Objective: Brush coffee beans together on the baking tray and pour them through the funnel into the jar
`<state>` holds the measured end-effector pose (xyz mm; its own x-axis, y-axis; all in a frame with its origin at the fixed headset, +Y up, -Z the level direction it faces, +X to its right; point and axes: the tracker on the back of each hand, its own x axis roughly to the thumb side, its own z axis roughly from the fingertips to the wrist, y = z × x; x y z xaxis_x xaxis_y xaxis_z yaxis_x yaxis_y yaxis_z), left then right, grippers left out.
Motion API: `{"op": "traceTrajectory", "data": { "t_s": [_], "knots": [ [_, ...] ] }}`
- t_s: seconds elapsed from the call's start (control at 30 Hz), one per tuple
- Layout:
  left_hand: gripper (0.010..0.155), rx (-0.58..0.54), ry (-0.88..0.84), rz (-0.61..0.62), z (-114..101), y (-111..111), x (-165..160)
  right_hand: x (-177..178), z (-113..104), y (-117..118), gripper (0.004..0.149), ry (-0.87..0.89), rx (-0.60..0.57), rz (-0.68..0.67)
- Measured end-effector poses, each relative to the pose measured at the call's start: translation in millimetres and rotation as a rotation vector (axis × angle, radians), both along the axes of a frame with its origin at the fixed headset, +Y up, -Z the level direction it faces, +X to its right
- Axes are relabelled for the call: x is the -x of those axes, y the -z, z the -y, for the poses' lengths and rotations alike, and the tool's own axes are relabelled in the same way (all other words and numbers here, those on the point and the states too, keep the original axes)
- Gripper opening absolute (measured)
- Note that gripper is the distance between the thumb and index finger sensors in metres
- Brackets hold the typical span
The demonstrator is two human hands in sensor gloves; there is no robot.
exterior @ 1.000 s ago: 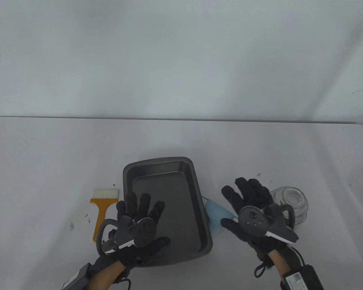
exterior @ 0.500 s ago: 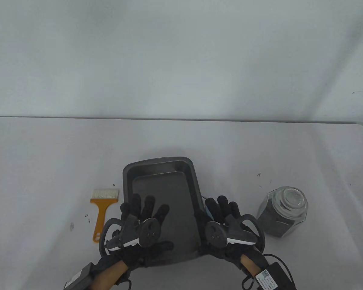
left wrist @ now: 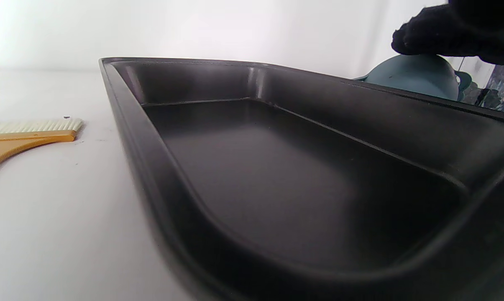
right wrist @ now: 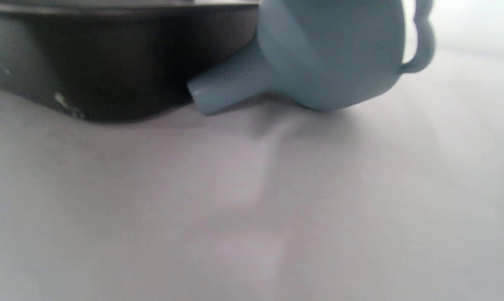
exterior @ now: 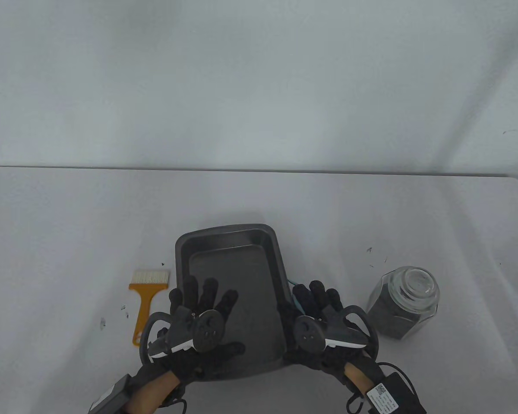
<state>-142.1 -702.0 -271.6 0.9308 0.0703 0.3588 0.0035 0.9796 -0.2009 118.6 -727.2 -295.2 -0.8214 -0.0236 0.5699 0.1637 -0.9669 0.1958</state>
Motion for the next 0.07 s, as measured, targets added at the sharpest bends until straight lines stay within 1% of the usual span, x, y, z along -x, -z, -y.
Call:
{"op": "traceTrajectory", "data": {
  "t_s": [0.07],
  "knots": [
    [0.099,0.005,0.002,-0.002,0.5,0.3,-0.2,-0.6,0.8,-1.0,0.096,-0.013,0.003,0.0]
  ]
}}
